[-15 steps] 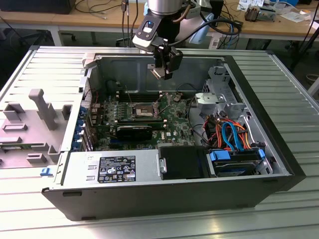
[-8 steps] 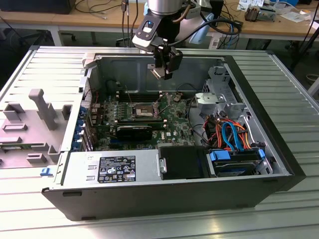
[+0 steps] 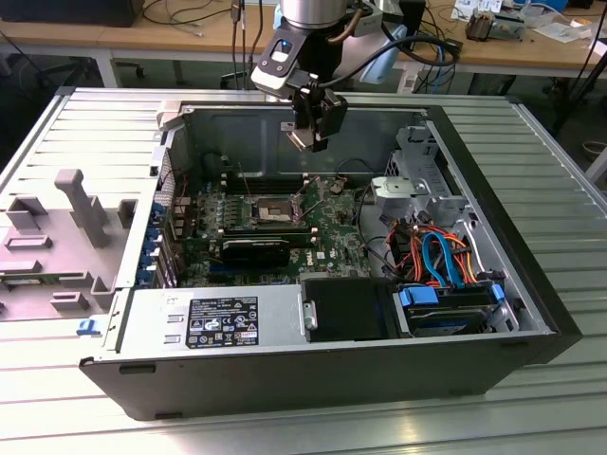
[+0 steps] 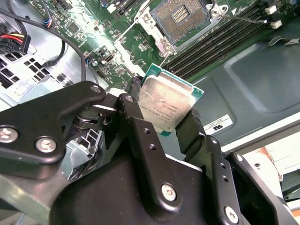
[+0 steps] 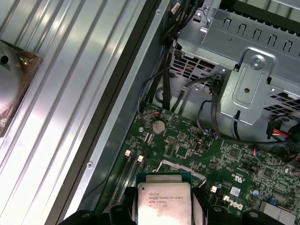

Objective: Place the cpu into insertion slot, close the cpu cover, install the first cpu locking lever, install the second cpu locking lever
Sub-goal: 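Place the cpu into insertion slot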

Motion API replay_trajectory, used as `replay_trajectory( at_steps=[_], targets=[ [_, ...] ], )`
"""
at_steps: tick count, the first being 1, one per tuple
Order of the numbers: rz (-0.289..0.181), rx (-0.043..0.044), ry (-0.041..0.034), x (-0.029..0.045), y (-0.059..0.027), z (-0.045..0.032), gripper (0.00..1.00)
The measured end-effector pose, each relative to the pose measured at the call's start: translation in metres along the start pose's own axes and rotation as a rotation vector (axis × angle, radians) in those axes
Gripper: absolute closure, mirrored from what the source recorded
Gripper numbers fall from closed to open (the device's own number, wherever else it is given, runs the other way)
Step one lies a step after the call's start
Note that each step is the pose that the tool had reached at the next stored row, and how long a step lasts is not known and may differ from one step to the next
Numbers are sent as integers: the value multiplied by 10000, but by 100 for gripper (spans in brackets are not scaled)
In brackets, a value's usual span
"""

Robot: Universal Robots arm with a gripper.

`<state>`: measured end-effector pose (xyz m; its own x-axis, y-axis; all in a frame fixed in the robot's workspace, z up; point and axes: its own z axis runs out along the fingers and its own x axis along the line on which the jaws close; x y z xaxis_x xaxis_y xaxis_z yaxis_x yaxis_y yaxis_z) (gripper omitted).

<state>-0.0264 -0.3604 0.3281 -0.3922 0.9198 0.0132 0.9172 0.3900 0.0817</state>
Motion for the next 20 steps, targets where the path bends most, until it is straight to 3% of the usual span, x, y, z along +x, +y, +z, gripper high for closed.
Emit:
replay_trajectory(
  at_steps=[20],
  targets=[
    [179,0,-21,0,0,1,45]
  ],
)
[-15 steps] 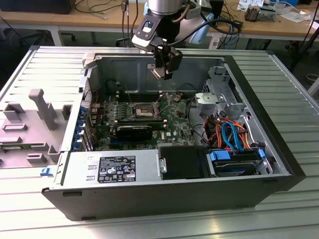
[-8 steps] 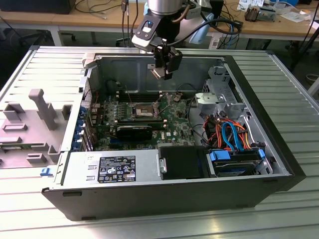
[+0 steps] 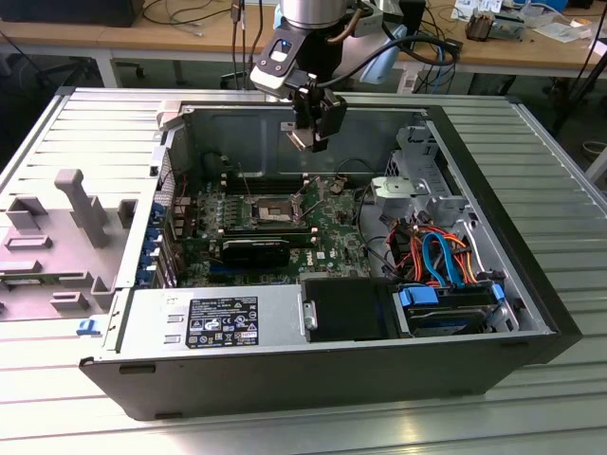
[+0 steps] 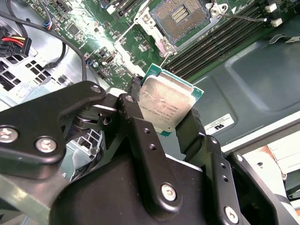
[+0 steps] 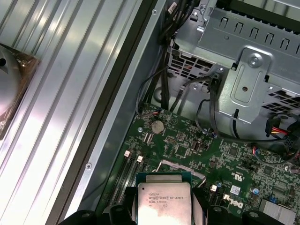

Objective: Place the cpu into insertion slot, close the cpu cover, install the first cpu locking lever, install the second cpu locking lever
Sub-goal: 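Place the cpu into insertion slot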

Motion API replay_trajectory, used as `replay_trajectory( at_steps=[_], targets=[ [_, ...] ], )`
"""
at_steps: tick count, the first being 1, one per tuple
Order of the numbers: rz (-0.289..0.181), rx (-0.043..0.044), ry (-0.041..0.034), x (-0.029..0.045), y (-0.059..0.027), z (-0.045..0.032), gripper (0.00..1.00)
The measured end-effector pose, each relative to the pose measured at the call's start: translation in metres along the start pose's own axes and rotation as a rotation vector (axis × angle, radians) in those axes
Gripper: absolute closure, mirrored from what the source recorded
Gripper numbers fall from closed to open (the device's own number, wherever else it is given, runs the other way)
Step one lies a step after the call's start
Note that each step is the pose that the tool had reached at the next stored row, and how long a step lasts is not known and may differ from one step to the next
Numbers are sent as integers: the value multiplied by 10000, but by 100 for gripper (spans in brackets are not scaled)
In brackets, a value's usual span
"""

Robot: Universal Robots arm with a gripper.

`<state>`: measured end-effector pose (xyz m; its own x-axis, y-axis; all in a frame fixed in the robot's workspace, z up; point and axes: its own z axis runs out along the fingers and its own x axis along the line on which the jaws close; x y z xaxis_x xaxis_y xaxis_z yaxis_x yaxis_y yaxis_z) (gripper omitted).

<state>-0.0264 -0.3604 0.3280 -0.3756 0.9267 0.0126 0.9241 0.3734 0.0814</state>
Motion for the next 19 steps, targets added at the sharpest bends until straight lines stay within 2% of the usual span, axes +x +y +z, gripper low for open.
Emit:
replay_trajectory(
  at_steps=[19],
  targets=[
    [174,1,-22,0,0,1,45]
  ],
)
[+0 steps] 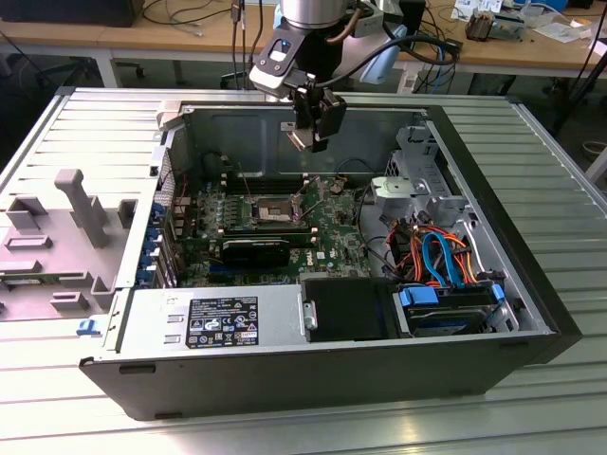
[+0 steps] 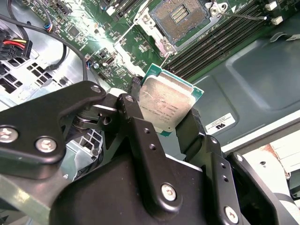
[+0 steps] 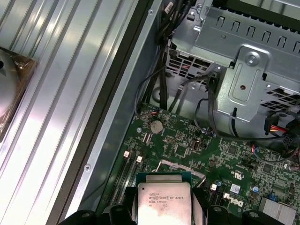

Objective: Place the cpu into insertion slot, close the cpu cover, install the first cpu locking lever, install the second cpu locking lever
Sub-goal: 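Place the cpu into insertion slot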

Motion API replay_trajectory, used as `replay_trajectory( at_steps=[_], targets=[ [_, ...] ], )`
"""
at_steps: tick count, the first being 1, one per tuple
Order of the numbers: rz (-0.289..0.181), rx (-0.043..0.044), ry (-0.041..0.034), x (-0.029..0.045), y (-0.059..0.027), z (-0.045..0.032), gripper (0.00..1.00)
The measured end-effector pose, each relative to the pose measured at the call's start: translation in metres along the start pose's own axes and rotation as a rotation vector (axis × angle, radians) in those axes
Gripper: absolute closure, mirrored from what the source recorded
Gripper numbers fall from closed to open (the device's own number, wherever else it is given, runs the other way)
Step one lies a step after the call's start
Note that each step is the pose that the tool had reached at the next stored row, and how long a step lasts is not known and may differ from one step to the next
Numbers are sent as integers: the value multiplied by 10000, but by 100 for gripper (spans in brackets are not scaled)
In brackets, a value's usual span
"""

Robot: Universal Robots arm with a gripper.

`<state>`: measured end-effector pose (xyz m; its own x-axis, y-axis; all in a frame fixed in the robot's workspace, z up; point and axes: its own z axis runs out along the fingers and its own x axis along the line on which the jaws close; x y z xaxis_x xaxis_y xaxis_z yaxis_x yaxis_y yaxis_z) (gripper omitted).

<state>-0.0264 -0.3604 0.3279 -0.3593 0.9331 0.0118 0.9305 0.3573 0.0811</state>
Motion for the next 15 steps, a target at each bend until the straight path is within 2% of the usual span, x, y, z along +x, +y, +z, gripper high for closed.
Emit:
replay_trajectory(
  at_steps=[15],
  targets=[
    [144,1,-19,0,0,1,45]
  ],
)
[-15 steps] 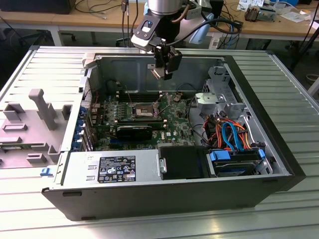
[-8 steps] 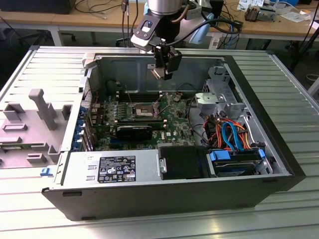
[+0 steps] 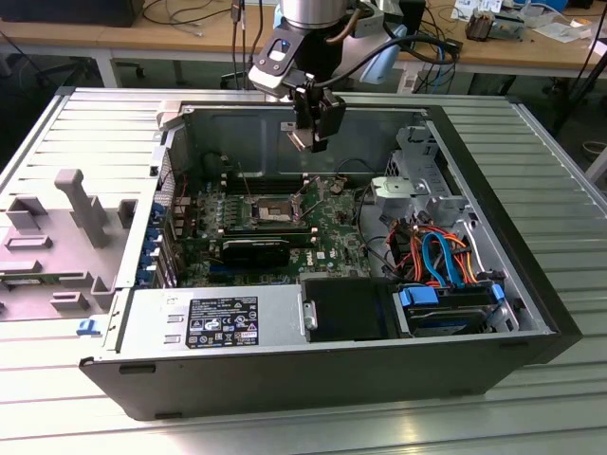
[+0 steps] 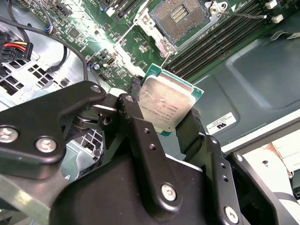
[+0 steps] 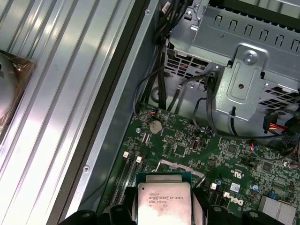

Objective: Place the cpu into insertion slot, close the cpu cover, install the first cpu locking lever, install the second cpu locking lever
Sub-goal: 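Place the cpu into insertion slot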

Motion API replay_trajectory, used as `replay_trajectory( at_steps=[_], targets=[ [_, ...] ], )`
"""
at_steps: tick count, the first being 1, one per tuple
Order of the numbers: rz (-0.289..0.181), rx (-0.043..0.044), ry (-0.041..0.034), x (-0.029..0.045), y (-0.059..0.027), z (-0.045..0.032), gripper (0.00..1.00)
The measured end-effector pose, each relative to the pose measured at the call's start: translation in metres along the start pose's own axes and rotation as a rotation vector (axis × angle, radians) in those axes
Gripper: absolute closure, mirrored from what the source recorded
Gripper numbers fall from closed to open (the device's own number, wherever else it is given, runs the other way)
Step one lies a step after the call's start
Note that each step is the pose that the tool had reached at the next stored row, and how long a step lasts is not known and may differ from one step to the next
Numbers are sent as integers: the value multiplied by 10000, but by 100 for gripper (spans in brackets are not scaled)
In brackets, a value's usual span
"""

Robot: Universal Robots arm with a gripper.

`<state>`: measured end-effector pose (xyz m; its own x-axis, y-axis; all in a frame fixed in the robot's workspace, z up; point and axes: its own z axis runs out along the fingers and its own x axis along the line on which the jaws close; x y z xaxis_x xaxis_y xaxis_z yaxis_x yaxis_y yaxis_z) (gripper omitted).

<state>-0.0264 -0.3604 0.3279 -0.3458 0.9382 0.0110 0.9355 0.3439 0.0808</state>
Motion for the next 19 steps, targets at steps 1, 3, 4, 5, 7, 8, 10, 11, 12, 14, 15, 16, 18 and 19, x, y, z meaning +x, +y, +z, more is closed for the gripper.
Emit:
replay_trajectory(
  at_steps=[1,3,4,5,7,8,10,11,12,14,15,16,18,19],
  targets=[
    [7,0,-1,0,0,0,45],
    [30,0,-4,0,0,0,45],
    [37,0,-5,0,0,0,45],
    [47,0,-7,0,0,0,45],
    [65,1,-9,0,0,0,45],
    [73,0,-10,0,0,0,45],
    [88,1,-12,0,0,0,45],
    [100,1,-13,0,0,1,45],
    [112,1,-15,0,0,0,45],
    [129,1,-17,0,0,1,45],
    [137,1,-18,0,0,1,45],
    [145,1,-19,0,0,1,45],
    [159,1,-21,0,0,1,45],
    [166,1,-22,0,0,1,45]
  ],
)
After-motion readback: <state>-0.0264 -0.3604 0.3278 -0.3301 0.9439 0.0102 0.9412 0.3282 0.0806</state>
